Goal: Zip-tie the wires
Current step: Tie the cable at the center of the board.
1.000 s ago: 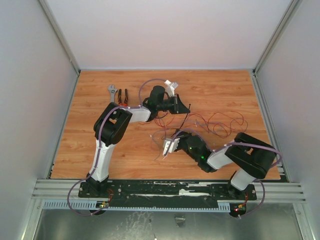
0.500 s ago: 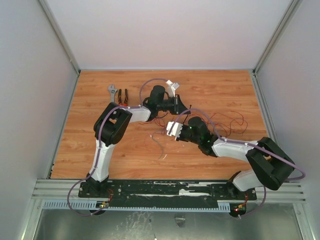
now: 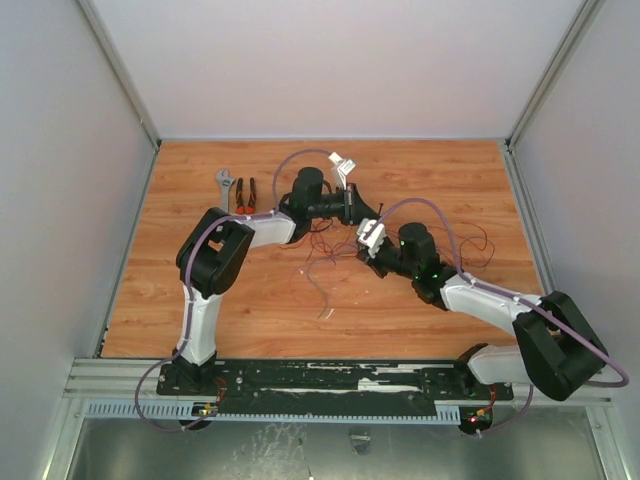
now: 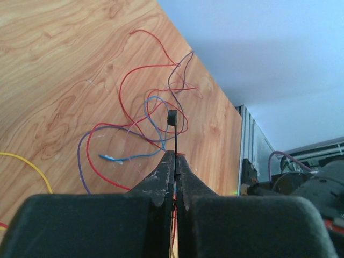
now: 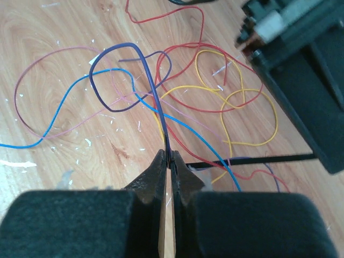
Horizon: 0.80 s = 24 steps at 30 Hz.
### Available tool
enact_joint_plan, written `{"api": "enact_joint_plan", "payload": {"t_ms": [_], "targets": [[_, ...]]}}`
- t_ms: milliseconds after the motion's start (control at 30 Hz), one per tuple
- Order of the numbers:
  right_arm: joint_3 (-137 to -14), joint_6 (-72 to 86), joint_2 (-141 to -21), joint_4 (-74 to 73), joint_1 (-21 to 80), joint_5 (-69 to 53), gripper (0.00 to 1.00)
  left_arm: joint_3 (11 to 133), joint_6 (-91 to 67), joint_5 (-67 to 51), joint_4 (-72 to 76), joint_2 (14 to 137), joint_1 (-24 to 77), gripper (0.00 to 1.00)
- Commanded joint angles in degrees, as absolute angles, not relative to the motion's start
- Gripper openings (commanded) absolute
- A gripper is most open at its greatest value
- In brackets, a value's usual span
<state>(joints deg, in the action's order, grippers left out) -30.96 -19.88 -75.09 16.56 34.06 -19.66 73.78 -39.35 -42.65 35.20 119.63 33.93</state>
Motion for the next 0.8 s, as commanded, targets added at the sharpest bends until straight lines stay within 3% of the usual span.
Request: {"api": "enact_joint_plan", "payload": {"t_ms": [0, 767], "targets": [[-29.0, -11.9, -72.4, 18.3, 31.4, -23.8, 0.00, 71.9, -36.8, -43.9, 38.9, 116.0, 33.7, 0.00], [-29.9, -1.5, -74.6, 17.5, 20.9, -31.7, 0.00, 61.4, -40.1, -39.5, 47.8, 110.8, 34.0, 0.00]]}}
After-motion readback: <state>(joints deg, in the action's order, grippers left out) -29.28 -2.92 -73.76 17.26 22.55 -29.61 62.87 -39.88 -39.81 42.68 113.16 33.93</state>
